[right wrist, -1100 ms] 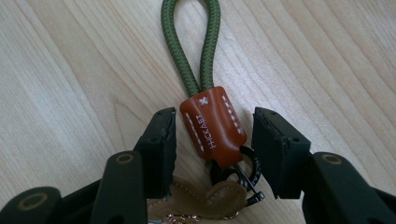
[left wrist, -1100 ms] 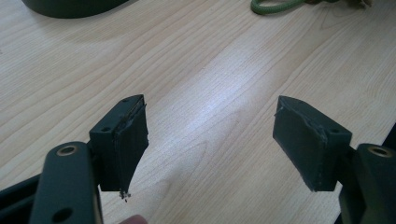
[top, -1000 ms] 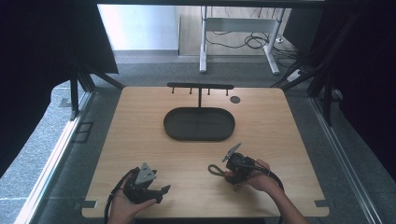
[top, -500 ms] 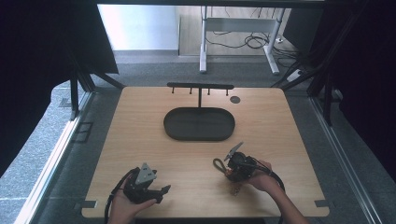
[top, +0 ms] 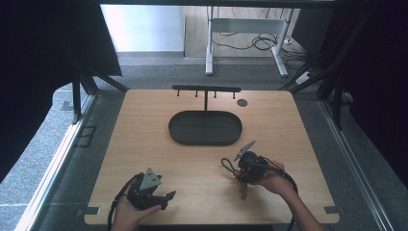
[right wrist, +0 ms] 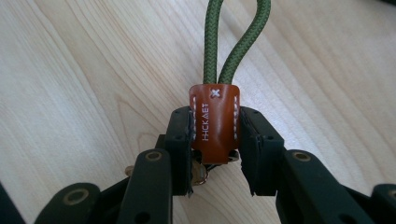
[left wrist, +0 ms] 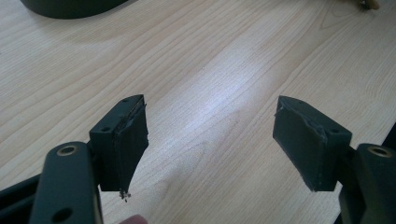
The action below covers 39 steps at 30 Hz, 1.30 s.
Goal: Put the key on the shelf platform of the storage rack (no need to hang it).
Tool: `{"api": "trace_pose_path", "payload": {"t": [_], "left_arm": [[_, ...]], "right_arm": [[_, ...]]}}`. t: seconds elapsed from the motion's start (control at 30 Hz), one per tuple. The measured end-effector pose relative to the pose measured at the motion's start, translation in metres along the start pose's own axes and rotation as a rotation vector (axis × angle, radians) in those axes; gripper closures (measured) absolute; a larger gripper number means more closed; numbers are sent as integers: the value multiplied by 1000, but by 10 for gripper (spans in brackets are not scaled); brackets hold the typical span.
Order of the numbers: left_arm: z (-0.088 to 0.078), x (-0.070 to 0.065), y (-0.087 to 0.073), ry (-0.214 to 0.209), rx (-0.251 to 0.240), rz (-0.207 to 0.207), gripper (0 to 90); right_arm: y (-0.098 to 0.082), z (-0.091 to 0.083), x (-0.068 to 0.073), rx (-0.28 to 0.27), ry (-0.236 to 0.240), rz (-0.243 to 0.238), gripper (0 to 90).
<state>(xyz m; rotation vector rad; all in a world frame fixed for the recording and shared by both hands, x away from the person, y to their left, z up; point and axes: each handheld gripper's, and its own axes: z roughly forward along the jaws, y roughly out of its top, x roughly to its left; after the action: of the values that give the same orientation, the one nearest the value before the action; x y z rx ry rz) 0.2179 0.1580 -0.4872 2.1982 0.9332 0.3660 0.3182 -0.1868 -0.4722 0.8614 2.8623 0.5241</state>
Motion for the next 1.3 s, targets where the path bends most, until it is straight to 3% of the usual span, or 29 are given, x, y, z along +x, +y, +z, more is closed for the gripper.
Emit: {"api": "trace_pose_path", "payload": {"t": [0.7,1.3], "left_arm": [[1,0,0,-2,3,2,269],[1,-1,0,-3,7,3,270]], "right_arm": [[15,-44,-5,-52,-42,-15,668],[27,-56,-12,-78,-56,-22,668]]}}
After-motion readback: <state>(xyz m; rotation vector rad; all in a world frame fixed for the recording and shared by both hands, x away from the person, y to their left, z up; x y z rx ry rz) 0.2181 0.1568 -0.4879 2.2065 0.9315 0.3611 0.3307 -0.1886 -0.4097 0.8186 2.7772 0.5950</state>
